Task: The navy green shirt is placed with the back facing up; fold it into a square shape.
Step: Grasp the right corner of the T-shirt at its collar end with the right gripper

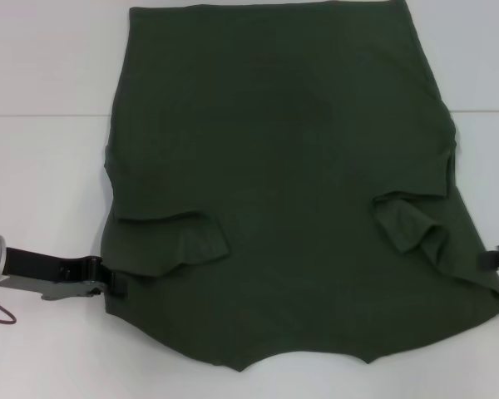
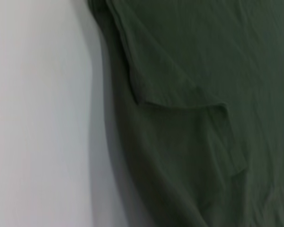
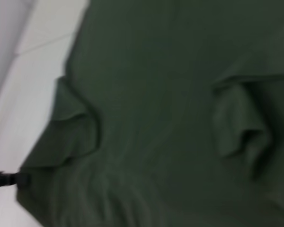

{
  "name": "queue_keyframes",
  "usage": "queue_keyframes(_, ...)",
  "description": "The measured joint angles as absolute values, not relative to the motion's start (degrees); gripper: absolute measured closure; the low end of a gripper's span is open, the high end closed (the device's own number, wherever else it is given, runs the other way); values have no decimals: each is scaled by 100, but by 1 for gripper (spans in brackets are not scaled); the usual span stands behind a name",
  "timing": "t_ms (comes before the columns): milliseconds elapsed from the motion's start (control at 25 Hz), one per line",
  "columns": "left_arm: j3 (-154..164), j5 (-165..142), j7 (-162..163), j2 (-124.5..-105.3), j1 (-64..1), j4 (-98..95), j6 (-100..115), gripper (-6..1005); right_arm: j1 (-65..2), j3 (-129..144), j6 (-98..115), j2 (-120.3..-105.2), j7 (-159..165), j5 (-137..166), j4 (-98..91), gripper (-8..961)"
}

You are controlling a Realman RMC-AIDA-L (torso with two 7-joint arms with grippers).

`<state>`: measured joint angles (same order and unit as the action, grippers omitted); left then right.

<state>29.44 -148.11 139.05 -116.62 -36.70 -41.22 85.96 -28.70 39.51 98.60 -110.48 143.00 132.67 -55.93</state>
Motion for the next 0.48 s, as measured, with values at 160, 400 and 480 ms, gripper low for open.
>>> queue_keyframes(160,2978,-14809,13872,-11662,-3681,-4120,8617,971,-3040,3692,9872,-10939,14569,14152,-5653,42)
queue_keyframes(400,2949,-14809,13820,-11663,-3675,-4122,8631,971,-3237,3481,9817,-10960,14590,15158,-5587,43)
queue_keyframes(480,2948,-14809,13803,-11663,-3666,-4122,8631,971,-3257,3481,9783,-10974,14590,15173,-5561,43)
